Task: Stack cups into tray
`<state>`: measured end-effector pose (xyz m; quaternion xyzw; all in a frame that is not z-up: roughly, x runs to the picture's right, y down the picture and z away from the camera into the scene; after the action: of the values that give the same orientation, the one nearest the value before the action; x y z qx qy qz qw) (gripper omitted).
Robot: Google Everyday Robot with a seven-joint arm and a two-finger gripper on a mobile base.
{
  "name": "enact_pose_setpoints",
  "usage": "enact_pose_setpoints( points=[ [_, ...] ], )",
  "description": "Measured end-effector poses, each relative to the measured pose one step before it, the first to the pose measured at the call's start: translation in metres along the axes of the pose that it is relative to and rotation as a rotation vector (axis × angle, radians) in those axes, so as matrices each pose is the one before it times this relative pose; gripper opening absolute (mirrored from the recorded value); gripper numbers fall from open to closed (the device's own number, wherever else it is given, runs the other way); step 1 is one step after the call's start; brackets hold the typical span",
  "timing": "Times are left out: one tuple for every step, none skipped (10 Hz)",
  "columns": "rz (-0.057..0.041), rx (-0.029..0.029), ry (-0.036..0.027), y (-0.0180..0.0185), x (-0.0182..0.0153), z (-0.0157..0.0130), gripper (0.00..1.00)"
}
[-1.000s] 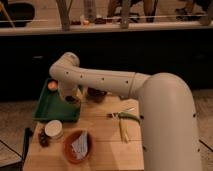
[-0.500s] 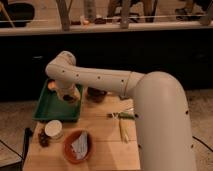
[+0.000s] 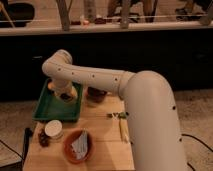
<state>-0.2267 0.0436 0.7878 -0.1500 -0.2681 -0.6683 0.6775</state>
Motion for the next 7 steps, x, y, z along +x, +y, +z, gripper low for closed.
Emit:
enact_pose_setpoints(
  points=[
    [-0.00391, 0.00063, -0.01144, -0.00239, 0.00209, 0.00515, 0.00],
    [-0.00280, 0.00109, -0.00781, -0.00214, 0.00149, 0.00389, 0.00],
    [-0.00537, 0.00230, -0.01128, -0.00411, 0.00130, 0.00564, 0.00],
    [-0.00282, 0.00162, -0.00573, -0.00219, 0.00062, 0.00303, 0.00],
    [-0.00233, 0.00057, -0.01113, -0.00213, 0.00111, 0.00855, 0.00],
    [-0.00283, 0.00396, -0.00728, -0.00227, 0.00085, 0.00486, 0.00],
    [-0.00021, 0.00253, -0.00574, -0.00047, 0.00109, 0.00470, 0.00]
  ],
)
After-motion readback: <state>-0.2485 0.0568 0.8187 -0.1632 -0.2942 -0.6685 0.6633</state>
